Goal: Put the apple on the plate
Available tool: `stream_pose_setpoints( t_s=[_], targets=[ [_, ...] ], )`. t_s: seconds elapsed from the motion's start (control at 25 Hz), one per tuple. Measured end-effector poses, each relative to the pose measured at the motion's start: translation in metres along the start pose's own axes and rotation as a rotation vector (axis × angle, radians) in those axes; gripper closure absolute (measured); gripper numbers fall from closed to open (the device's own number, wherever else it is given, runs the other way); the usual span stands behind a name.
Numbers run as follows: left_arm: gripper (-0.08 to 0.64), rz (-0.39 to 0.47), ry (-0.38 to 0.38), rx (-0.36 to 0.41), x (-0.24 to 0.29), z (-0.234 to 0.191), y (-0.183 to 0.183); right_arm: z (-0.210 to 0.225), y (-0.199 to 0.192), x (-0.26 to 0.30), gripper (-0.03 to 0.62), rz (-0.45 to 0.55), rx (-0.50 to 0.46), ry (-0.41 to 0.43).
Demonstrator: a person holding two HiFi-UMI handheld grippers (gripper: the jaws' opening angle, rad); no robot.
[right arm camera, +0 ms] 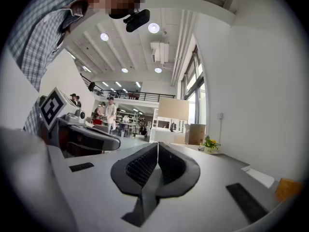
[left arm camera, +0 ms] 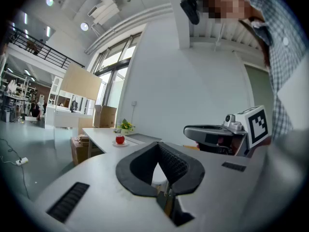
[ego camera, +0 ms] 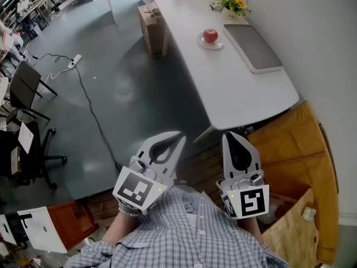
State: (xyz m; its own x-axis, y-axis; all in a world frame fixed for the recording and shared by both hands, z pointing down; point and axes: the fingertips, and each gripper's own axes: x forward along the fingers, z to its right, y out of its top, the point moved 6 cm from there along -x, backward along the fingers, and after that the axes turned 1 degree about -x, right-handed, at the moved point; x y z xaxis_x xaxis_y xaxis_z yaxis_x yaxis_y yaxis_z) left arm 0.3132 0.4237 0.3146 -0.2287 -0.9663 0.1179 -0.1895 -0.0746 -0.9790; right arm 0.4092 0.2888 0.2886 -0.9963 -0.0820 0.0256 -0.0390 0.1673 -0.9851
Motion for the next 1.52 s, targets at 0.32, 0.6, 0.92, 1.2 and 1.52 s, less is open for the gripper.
stream_pose_setpoints(
  t_s=[0.32, 0.6, 0.92, 1.2, 1.52],
  targets=[
    [0.551, -0.009, -0.023, -0.016, 0.015, 0.002, -0.002, 0.006, -0.008, 0.0, 0.569, -0.026, 0.001, 0.0],
    [0.551, -0.027, -0.027, -0.017, 0.02, -0.005, -0.003, 0.011, -0.012, 0.01, 0.569, -0.019, 0.045, -0.006],
    [0.551, -0.04, -0.036, -0.032, 0.037, -0.029, -0.005, 0.023, -0.022, 0.037, 0.569, -0.046, 0.056, -0.022],
    [0.551, -0.079, -0.023, -0.049, 0.063, -0.07, 0.002, 0.034, -0.029, 0.084, 0.569, -0.073, 0.082, -0.011],
    [0.551, -0.048, -0.032, -0.096, 0.106, -0.149, 0.031, 0.048, -0.018, 0.171, 0.569, -0.085, 0.036, 0.01]
  ],
)
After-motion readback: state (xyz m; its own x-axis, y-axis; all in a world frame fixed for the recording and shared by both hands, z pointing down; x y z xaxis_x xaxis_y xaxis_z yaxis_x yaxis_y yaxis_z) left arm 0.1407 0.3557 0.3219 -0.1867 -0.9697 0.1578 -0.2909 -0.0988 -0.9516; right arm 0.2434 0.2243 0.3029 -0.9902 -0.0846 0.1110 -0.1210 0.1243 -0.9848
